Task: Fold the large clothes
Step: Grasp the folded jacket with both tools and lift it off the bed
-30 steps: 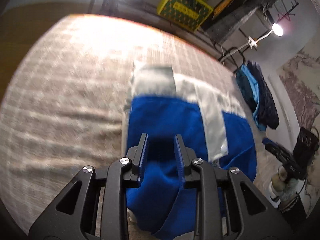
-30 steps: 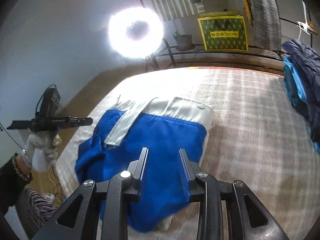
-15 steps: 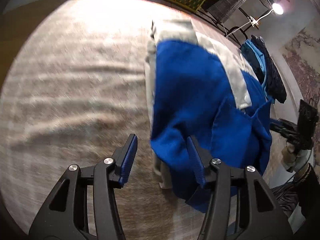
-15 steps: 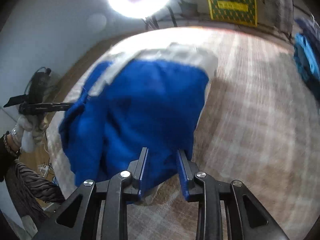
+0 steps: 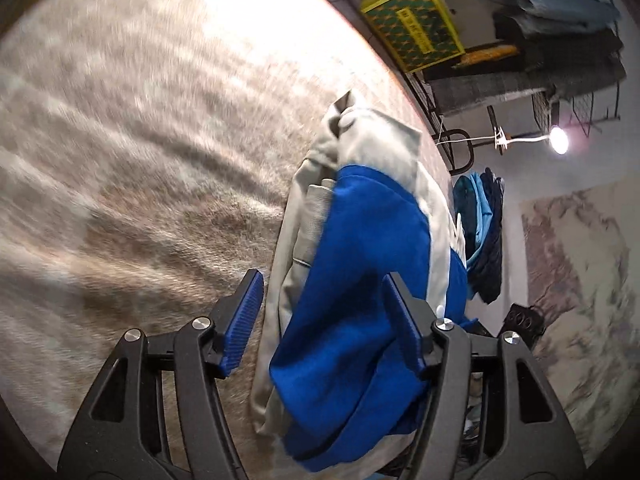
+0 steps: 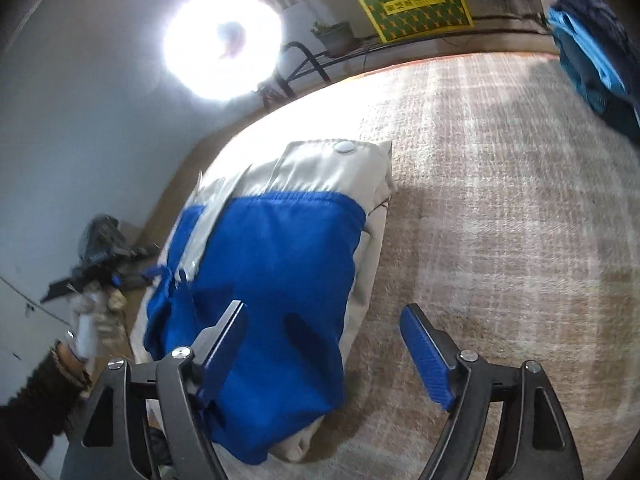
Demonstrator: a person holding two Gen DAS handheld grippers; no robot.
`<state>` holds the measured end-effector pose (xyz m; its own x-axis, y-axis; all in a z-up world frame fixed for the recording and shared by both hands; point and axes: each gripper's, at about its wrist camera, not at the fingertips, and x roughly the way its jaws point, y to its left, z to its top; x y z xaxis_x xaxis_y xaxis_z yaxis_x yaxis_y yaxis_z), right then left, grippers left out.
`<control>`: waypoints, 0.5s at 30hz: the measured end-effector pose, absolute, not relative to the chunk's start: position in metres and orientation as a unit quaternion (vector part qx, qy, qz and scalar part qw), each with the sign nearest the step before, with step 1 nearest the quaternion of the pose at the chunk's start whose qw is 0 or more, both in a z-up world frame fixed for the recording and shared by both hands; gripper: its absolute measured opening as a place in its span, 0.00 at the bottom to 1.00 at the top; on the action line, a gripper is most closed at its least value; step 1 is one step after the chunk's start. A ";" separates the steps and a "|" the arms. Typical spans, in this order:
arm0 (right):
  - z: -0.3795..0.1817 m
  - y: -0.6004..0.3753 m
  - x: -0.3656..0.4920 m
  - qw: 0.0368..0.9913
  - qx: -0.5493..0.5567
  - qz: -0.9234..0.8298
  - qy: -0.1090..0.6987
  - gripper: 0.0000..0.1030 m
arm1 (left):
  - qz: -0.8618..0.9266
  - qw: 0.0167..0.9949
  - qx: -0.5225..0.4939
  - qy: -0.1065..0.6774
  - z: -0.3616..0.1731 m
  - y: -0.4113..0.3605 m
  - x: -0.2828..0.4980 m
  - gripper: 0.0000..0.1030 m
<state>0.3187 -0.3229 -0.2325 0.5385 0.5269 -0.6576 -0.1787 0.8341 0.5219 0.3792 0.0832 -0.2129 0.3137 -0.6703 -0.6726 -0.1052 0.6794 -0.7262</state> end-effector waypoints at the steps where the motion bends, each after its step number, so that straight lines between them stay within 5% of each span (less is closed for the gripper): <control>1: -0.234 -0.324 0.320 0.851 0.211 0.209 0.432 0.79 | -0.195 0.724 -0.360 0.556 -0.218 0.082 0.382 0.61; 10: -0.261 -0.327 0.347 0.829 0.267 0.207 0.445 0.80 | -0.213 0.708 -0.381 0.555 -0.233 0.078 0.396 0.63; 15: -0.267 -0.324 0.363 0.810 0.305 0.231 0.443 0.69 | -0.219 0.709 -0.387 0.548 -0.235 0.071 0.407 0.63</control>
<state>0.3632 -0.3236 -0.2670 0.4997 0.6454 -0.5778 -0.1042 0.7070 0.6995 0.4071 0.0708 -0.2348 0.3043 -0.7340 -0.6072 -0.1129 0.6052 -0.7880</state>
